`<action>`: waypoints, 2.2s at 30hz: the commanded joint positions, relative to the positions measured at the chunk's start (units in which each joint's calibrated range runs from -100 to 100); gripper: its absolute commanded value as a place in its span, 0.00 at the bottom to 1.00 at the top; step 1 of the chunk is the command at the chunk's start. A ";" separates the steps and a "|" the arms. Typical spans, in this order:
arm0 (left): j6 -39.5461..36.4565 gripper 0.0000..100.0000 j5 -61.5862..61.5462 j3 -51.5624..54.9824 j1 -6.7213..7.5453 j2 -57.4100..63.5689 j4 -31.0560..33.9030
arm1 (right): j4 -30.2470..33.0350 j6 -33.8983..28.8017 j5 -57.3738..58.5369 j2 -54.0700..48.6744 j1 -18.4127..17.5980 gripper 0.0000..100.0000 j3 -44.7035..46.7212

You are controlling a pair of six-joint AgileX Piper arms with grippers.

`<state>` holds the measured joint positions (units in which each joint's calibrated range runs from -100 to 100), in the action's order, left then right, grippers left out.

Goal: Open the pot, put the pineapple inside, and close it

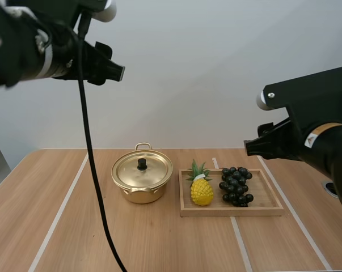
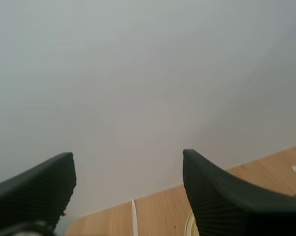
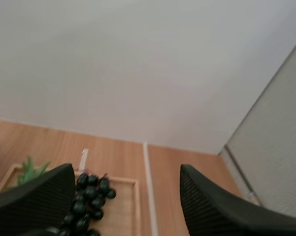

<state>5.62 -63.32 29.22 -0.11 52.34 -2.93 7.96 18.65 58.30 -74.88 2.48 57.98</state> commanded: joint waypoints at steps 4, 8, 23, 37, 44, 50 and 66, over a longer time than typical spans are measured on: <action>3.13 1.00 -19.49 -11.19 0.08 -13.48 -6.15 | -22.18 9.99 11.09 13.86 -0.07 1.00 -7.58; 7.60 1.00 -21.47 -12.92 0.08 -17.79 -8.93 | -30.07 14.30 22.42 21.95 -0.07 1.00 -13.70; 17.73 1.00 -36.68 -18.43 0.08 -32.60 -16.74 | -31.70 16.91 33.51 33.97 -0.07 1.00 -19.10; 20.26 1.00 -36.68 -18.43 0.08 -51.20 -16.96 | -31.24 20.81 33.93 34.07 -0.07 1.00 -19.10; 22.37 1.00 -36.68 -18.43 0.11 -57.51 -16.52 | -31.24 20.81 31.34 34.07 -0.07 1.00 -19.10; 24.40 1.00 -36.68 -18.43 0.08 -60.63 -16.10 | -31.24 22.18 28.09 34.07 -0.07 1.00 -19.10; 25.25 1.00 -36.68 -18.43 4.10 -63.64 -11.12 | -31.24 24.43 28.09 34.07 -0.07 1.00 -19.10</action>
<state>31.00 -99.87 11.31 3.49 -11.21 -14.27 -23.05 42.01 87.36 -40.45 2.45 39.41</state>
